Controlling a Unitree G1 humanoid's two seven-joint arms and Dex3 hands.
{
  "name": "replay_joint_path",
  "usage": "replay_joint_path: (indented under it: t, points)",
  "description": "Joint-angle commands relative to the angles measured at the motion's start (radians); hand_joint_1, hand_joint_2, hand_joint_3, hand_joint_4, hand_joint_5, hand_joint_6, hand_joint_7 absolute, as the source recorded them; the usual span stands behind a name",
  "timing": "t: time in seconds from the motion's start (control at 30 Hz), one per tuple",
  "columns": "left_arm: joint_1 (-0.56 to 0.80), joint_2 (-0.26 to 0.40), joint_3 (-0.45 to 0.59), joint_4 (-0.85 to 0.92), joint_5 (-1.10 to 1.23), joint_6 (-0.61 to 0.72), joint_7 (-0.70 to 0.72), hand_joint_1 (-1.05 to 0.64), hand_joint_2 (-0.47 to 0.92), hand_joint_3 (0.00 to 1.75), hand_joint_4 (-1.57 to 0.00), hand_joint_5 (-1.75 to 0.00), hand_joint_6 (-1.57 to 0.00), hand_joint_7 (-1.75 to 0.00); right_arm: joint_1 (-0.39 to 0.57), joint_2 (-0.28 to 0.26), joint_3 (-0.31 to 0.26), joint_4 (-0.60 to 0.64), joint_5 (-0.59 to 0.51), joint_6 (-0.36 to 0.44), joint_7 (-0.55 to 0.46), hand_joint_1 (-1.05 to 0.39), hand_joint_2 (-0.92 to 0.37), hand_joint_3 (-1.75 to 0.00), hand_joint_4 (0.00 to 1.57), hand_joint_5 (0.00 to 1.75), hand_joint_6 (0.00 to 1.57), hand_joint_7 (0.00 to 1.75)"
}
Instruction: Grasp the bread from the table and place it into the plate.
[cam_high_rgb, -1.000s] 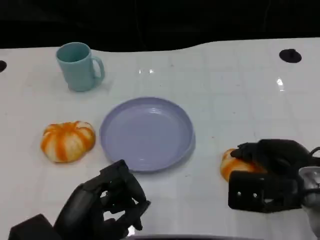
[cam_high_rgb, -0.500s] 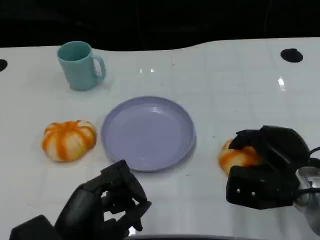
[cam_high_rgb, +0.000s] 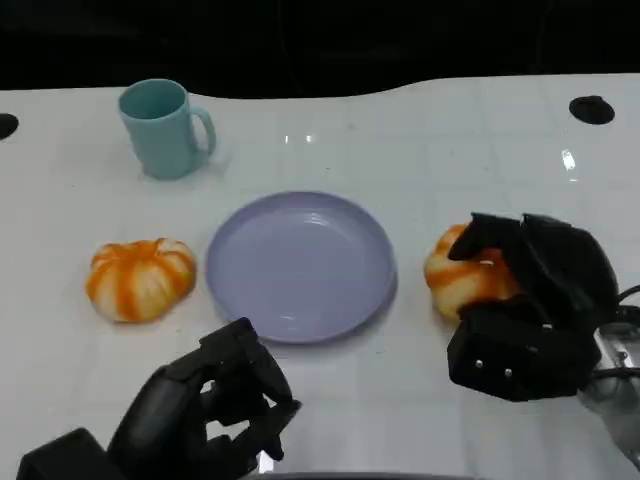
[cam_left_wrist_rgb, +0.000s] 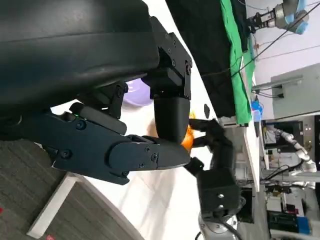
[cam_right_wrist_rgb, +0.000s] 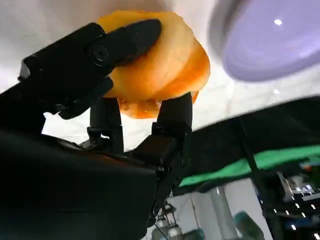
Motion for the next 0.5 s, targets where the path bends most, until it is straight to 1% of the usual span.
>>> replay_joint_path:
  t: [0.03,0.07,0.13,0.2,0.33,0.4,0.5]
  points:
    - [0.003,0.007,0.004,0.004,-0.007,0.0,0.001,-0.53,0.92,0.4,-0.66,-1.75,-0.46,-1.73,0.014,-0.005,-0.022,-0.049,0.031,-0.036,-0.01,-0.09,-0.43,-0.98,0.91,1.75,0.73,1.74]
    - [0.005,0.007,0.003,-0.003,-0.01,0.01,0.001,-0.53,0.92,0.4,-0.66,-1.75,-0.46,-1.73,0.015,-0.004,-0.024,-0.063,0.04,-0.043,-0.001,-0.09,-0.43,-1.0,0.91,1.75,0.73,1.75]
    - [0.007,0.01,0.003,-0.01,-0.009,0.021,0.002,-0.54,0.92,0.4,-0.65,-1.75,-0.45,-1.73,0.014,0.001,-0.027,-0.092,0.061,-0.057,0.016,-0.09,-0.37,-1.16,0.93,1.75,0.74,1.75]
    - [0.005,0.012,0.004,-0.003,-0.007,0.012,-0.002,-0.54,0.92,0.4,-0.65,-1.75,-0.45,-1.73,0.011,0.01,-0.027,-0.122,0.087,-0.072,0.036,-0.08,-0.35,-1.27,0.96,1.75,0.74,1.75]
    - [0.003,0.013,0.004,0.009,-0.002,-0.005,-0.005,-0.53,0.92,0.4,-0.65,-1.75,-0.45,-1.73,-0.007,0.037,-0.021,-0.163,0.114,-0.083,0.071,-0.08,-0.32,-1.37,0.95,1.75,0.73,1.75]
    - [0.005,0.012,0.003,0.005,-0.007,-0.001,-0.006,-0.54,0.92,0.4,-0.65,-1.75,-0.45,-1.73,-0.028,0.064,-0.012,-0.18,0.125,-0.067,0.103,-0.1,-0.28,-1.42,0.95,1.75,0.73,1.75]
    - [0.005,0.013,0.001,0.002,-0.004,0.001,-0.005,-0.55,0.92,0.4,-0.65,-1.75,-0.45,-1.74,-0.052,0.089,-0.001,-0.185,0.11,-0.05,0.129,-0.12,-0.27,-1.45,0.95,1.75,0.72,1.74]
